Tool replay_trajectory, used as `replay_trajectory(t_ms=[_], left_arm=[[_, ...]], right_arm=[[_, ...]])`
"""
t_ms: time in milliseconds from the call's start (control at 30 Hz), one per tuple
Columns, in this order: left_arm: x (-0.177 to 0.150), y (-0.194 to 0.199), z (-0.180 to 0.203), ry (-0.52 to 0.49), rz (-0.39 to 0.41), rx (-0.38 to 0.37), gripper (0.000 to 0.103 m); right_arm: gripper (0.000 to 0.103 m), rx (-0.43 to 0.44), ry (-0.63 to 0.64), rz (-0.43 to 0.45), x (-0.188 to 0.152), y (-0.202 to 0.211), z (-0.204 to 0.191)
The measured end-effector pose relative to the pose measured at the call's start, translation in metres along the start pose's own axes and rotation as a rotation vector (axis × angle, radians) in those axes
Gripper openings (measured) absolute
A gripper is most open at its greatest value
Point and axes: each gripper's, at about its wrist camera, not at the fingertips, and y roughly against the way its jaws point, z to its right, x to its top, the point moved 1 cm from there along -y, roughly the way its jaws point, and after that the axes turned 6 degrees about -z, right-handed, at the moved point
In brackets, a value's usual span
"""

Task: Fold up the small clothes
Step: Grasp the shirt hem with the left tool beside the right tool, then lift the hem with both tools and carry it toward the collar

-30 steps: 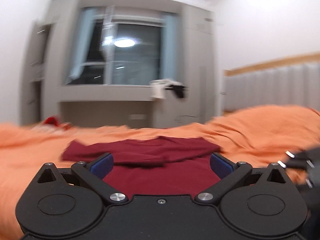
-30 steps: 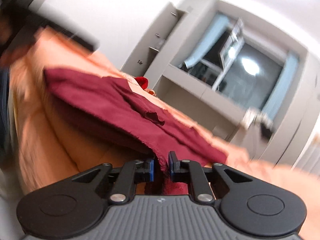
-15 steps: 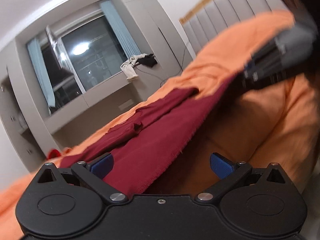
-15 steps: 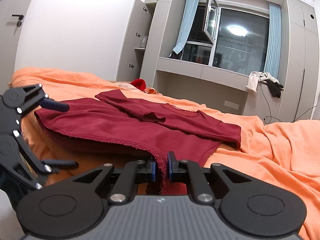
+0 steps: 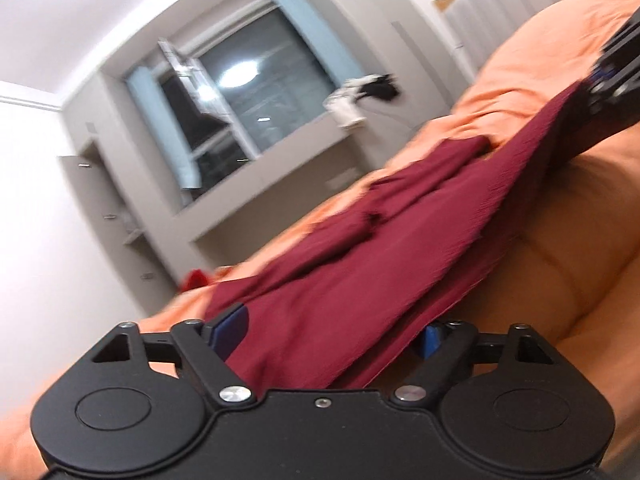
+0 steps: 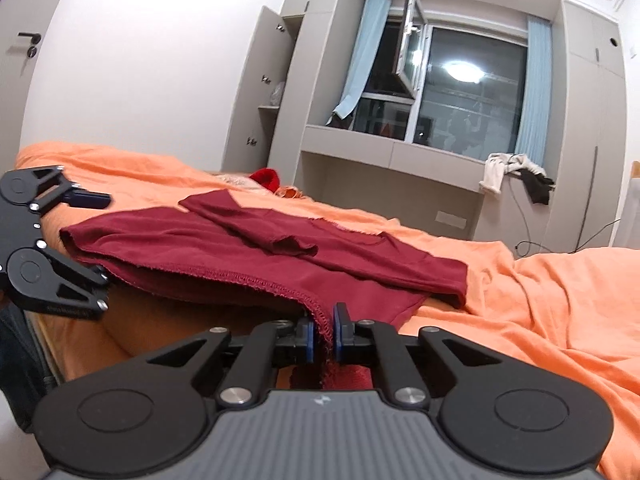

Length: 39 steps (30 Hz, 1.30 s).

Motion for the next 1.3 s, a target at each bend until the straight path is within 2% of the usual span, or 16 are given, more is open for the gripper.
replay_trajectory(t_ms=[100,167,333,467,533,667,767,833,933,1133,1300], left_arm=[[0.000,0.001,-0.015,0.062,-0.042,0.094,0.082],[-0.001,-0.001,-0.030,0.141,-0.090,0.124,0.078],[-0.002,-0.006,-0.057,0.284,-0.176,0.145,0.058],[-0.004,0.000,-0.063,0.290,-0.177,0.143,0.051],[-0.005,0.001,-0.066,0.277,-0.170,0.138,0.042],[-0.008,0.000,-0.067,0.278,-0.173,0.151,0.034],[-0.010,-0.002,-0.074,0.312,-0.181,0.167,0.025],[-0.011,0.000,-0.078,0.330,-0.183,0.173,0.016],[-0.010,0.005,-0.079,0.335,-0.159,0.167,0.008],[-0.005,0.022,-0.084,0.344,-0.012,0.167,0.006],[-0.001,0.036,-0.096,0.429,0.067,0.136,0.006]], right_arm=[[0.010,-0.018,-0.016,0.005,0.002,0.001,0.002],[0.010,-0.027,-0.022,0.005,0.002,0.000,0.004],[0.010,-0.040,-0.031,-0.005,0.002,-0.001,0.006],[0.010,-0.047,-0.025,-0.009,0.001,-0.001,0.005],[0.010,-0.054,-0.024,-0.013,0.001,-0.002,0.005],[0.010,-0.065,-0.024,-0.016,0.001,-0.002,0.006],[0.010,-0.071,-0.013,-0.015,0.002,-0.003,0.003],[0.010,-0.079,0.001,-0.012,0.002,-0.002,0.000],[0.010,-0.112,0.039,-0.003,0.001,-0.001,-0.005],[0.010,-0.220,0.160,0.065,0.002,0.010,-0.021],[0.007,-0.263,0.163,0.145,0.007,0.031,-0.023]])
